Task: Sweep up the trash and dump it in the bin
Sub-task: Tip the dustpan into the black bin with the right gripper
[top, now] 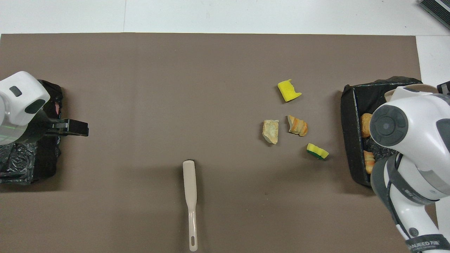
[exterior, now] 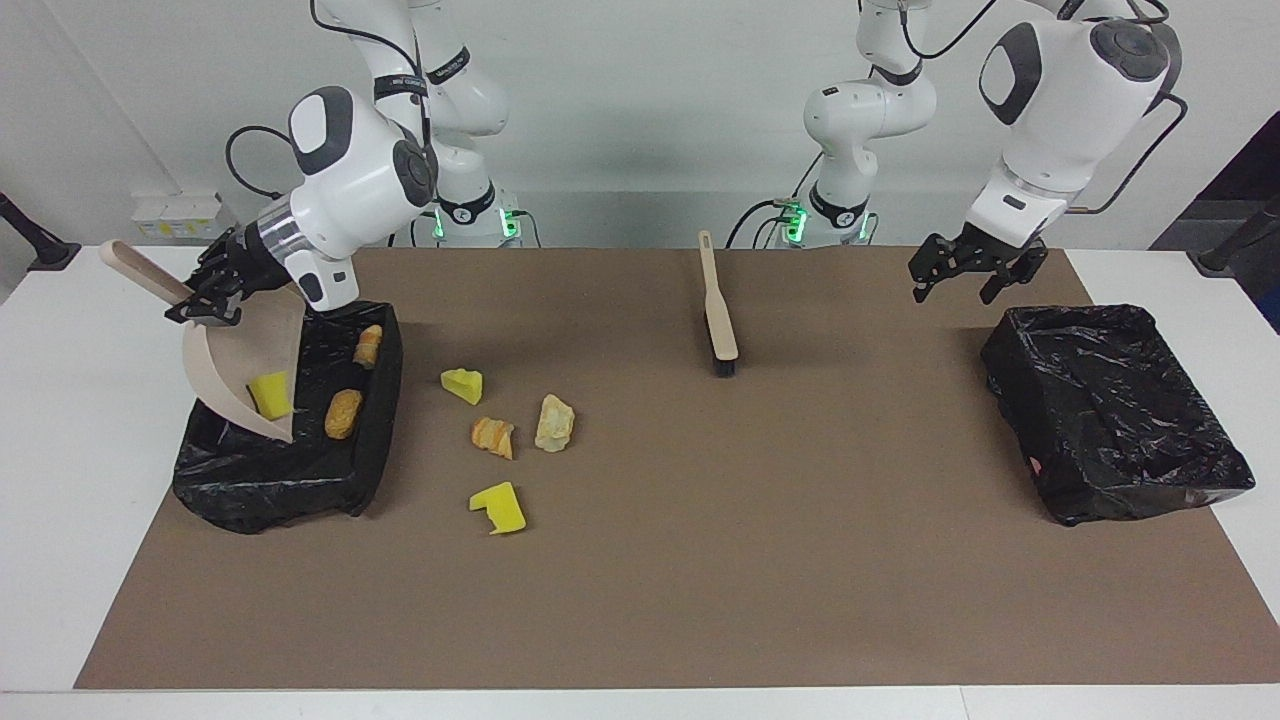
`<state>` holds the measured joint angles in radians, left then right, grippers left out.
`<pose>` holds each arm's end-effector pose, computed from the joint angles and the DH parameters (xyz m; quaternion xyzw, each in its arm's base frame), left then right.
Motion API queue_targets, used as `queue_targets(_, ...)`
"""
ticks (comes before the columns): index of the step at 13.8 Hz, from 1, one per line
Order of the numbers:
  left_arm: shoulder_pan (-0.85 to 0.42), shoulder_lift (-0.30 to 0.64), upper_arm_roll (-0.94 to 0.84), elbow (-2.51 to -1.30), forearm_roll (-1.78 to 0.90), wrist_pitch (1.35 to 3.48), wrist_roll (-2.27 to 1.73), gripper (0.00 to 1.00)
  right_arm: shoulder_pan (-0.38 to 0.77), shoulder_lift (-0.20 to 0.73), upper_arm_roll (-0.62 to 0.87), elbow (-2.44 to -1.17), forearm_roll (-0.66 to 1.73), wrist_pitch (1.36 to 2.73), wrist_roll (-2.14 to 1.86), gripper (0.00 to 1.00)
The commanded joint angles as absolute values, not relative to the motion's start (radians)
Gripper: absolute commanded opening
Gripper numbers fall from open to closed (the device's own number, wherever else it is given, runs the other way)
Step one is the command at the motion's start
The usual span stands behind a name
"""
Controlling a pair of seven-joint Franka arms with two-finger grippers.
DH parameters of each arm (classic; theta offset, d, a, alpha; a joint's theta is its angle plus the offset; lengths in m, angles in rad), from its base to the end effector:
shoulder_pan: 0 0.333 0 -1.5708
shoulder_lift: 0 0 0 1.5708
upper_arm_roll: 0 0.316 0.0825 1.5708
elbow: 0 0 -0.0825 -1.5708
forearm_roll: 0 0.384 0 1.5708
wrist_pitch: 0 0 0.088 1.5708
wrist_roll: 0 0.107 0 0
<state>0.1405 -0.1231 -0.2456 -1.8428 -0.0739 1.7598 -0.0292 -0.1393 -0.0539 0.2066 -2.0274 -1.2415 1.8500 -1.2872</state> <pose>0.5240 -0.0682 0.5760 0.9991 -0.0310 0.0168 0.0226 0.5498 -0.0357 0.5105 0.5085 0.6584 -0.3590 0.4232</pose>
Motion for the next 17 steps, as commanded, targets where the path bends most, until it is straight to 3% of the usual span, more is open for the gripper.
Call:
queue_targets(1,0.147,-0.069,-0.23,-1.689,-0.048,1.683,-0.04,1.0,-0.127,-0.075,0.213,-2.04,-1.296,1.824,-1.276,0.0)
queue_targets(3,0.175,-0.028,-0.227,-1.6,-0.013,1.635,-0.037,1.0,-0.104,-0.078,0.215,-2.058,-1.298,1.821,-1.263,0.0)
queue_targets(10,0.181,-0.034,-0.227,-1.617,0.0,1.643,-0.031,1.0,-0.164,-0.078,0.213,-2.138,-1.273,1.868,-1.138,0.0)
queue_targets(17,0.189,-0.037,-0.227,-1.621,0.0,1.631,-0.026,1.0,-0.137,-0.074,0.213,-2.125,-1.149,1.755,-1.012,0.0)
